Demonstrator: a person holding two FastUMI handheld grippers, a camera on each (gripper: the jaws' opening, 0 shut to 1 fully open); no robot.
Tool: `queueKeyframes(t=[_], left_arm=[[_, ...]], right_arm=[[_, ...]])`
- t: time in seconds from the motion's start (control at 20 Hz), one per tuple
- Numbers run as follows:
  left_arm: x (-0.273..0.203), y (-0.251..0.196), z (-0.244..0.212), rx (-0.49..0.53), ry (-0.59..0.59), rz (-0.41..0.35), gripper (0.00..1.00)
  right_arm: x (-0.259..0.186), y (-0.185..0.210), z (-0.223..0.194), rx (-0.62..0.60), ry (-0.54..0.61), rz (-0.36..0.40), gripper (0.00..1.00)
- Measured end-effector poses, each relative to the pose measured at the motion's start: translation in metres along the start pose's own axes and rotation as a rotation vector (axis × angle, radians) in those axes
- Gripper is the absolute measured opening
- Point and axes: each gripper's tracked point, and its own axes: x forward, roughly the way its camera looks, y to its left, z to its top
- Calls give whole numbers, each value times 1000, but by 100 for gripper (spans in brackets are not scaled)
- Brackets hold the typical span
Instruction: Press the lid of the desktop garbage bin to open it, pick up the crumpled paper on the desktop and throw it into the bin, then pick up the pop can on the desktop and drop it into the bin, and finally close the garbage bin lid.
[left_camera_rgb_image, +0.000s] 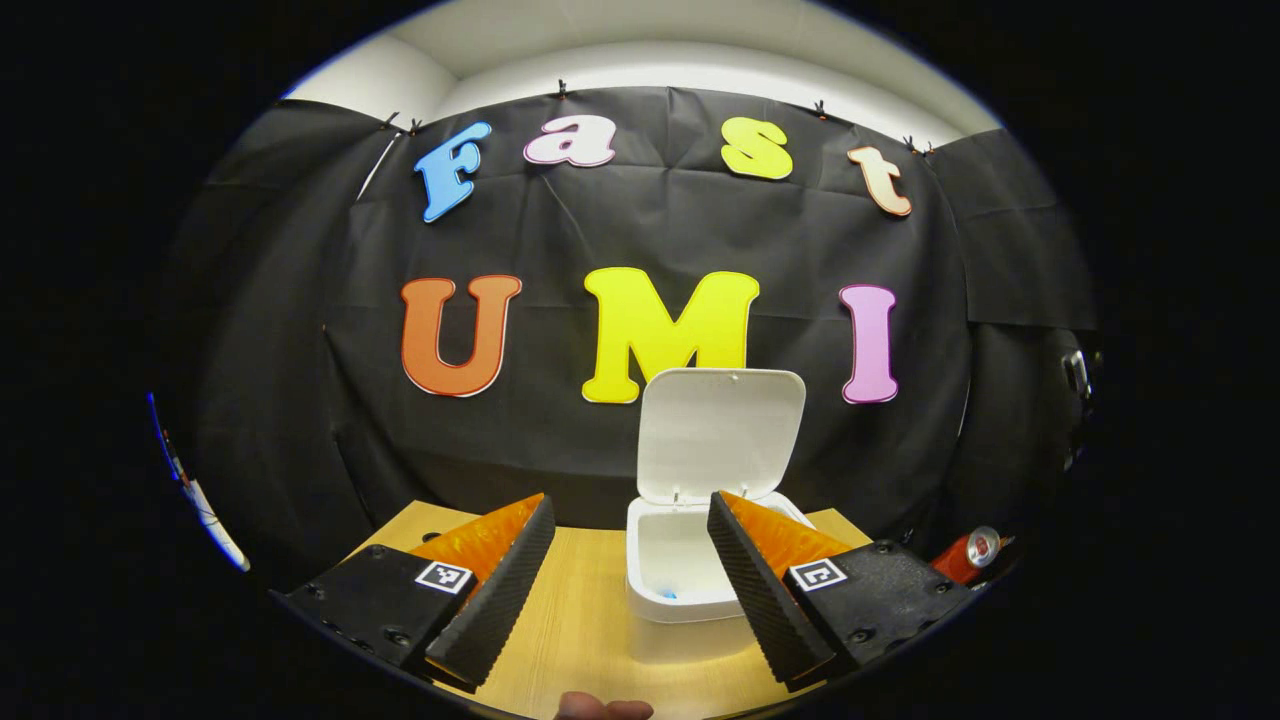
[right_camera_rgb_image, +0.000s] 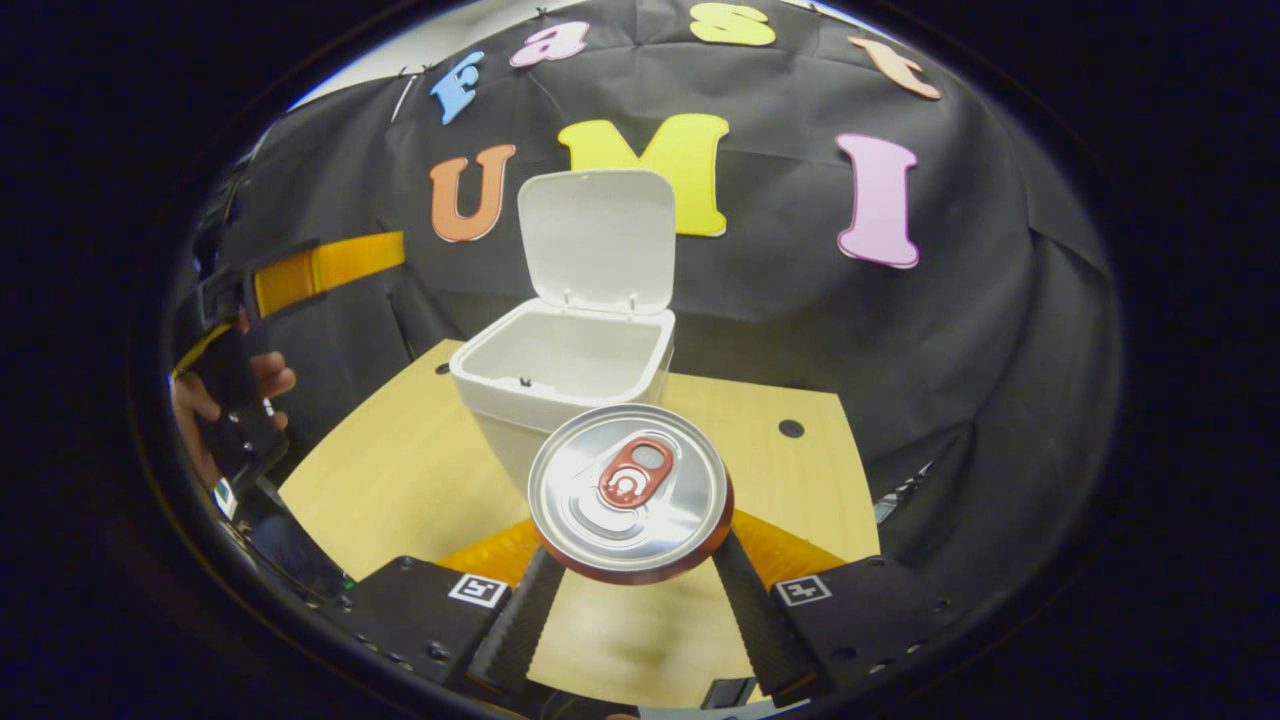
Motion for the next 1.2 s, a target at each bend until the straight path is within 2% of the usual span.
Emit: queueKeyframes(t=[0.1,0.25,0.5,0.7,1.2], left_arm=[[-15,7,4,12,-14,23,99],[-32,18,12,31,-35,58,99],[-55,21,9,-6,-26,86,99],[-69,27,16,7,-39,115,99],[-93,51,19,19,-47,203,99]], right_arm=[[2,-1,22,-3,-21,-12,82],[12,8,49,13,-36,9,81],[34,23,82,-31,-51,42,82],[54,35,108,-69,-64,58,82],[103,56,123,-111,-25,82,82]])
